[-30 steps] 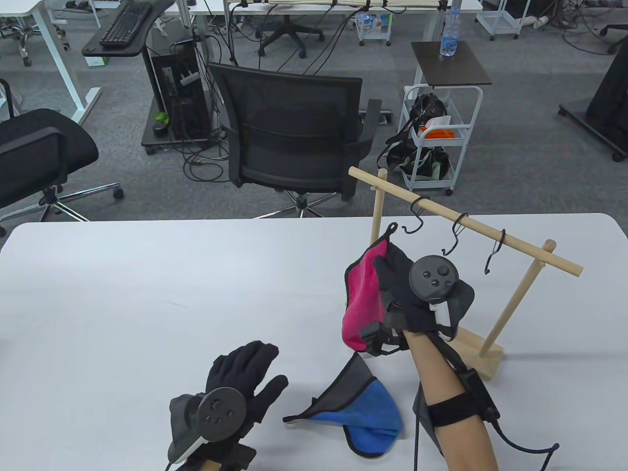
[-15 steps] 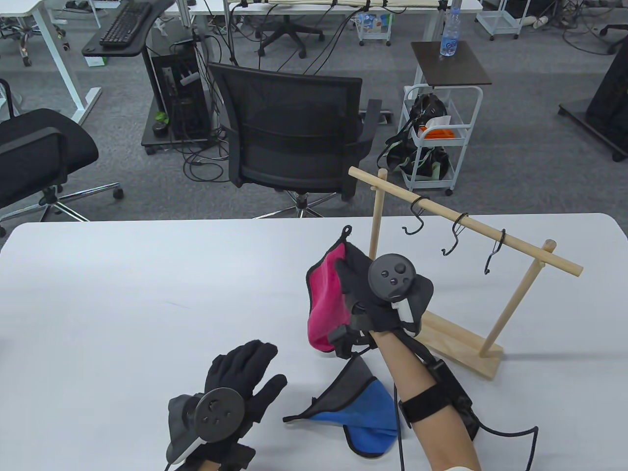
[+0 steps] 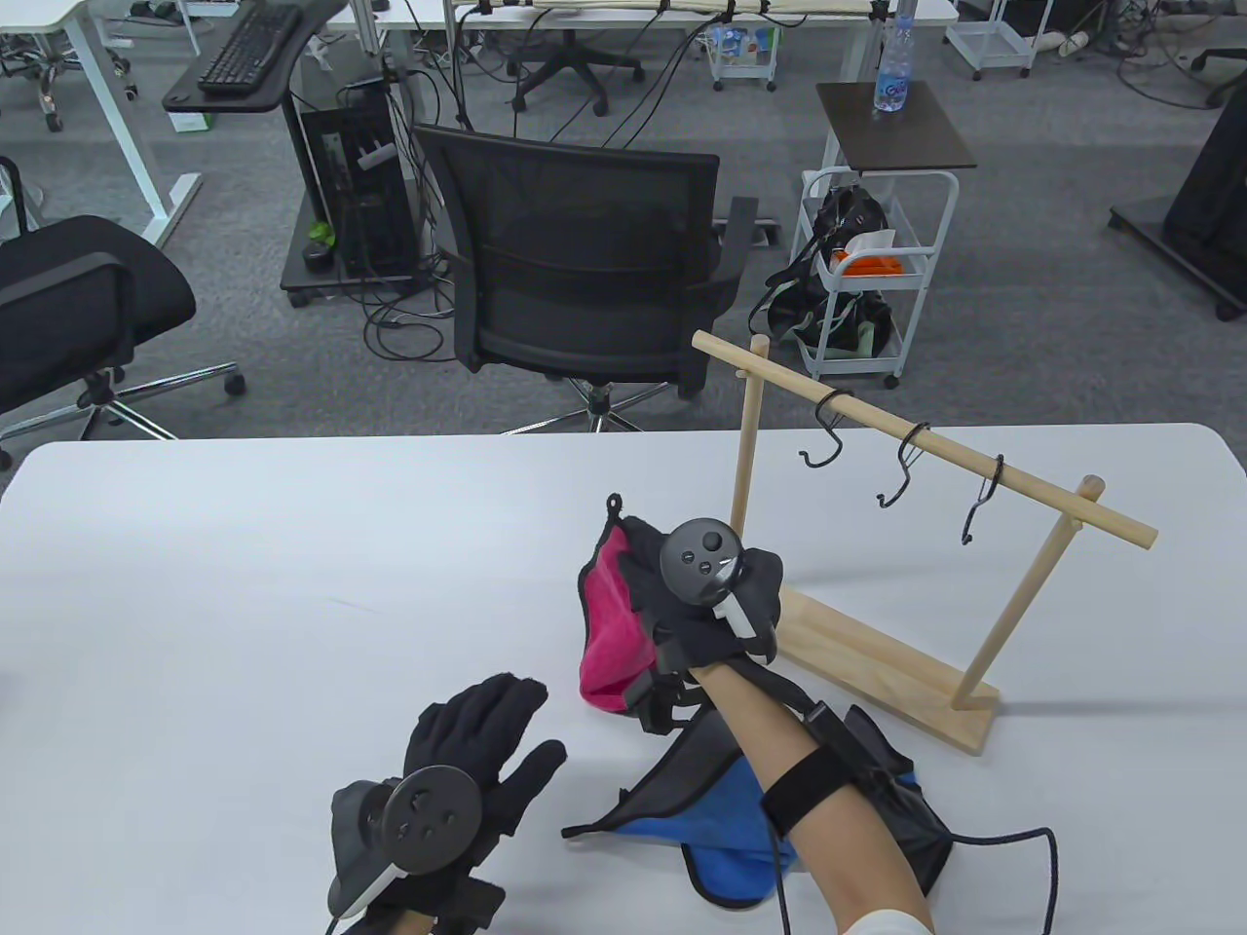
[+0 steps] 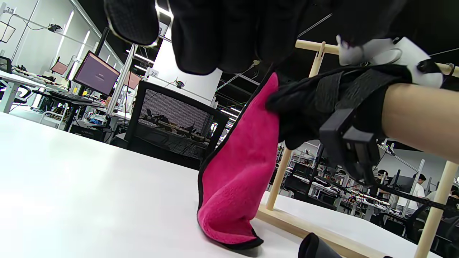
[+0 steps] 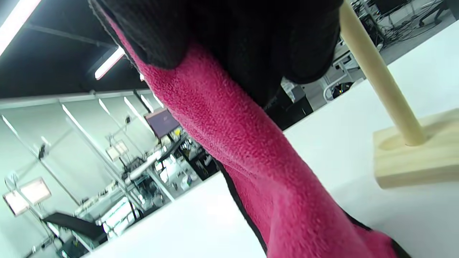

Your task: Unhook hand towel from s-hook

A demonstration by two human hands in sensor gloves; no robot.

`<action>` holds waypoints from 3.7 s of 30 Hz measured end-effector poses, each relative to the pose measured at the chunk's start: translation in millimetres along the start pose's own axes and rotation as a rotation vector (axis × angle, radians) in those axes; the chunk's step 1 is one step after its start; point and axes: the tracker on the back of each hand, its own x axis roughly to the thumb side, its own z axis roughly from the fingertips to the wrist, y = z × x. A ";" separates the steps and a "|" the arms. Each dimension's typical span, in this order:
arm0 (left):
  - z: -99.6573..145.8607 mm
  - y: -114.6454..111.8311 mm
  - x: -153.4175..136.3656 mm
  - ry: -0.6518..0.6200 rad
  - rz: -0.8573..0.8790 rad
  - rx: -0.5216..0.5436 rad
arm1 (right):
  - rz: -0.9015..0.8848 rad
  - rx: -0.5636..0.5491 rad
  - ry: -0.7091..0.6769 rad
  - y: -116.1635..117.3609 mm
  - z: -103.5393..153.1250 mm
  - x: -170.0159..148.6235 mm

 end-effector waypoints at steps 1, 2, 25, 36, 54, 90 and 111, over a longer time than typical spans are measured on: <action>-0.1 -0.1 0.0 -0.001 0.000 -0.002 | 0.015 0.012 0.007 3.6 -0.8 -2.2; -0.1 -0.2 0.1 -0.001 0.000 -0.004 | 0.026 0.022 0.009 6.3 -1.5 -3.7; 0.2 0.8 0.8 -0.004 0.000 -0.001 | 0.177 0.413 0.012 76.5 -1.4 -15.6; -0.3 -2.6 2.4 -0.005 -0.007 -0.017 | 0.155 0.475 -0.013 79.1 4.0 -17.0; -0.2 -6.5 6.5 -0.017 -0.014 -0.047 | 0.130 0.325 -0.190 21.7 46.3 8.7; -1.4 -19.4 13.5 -0.021 -0.042 -0.107 | 0.147 0.075 -0.187 -18.3 149.0 -46.0; -1.3 -20.8 13.6 -0.022 -0.044 -0.114 | 0.212 0.034 -0.237 -11.3 161.3 -46.0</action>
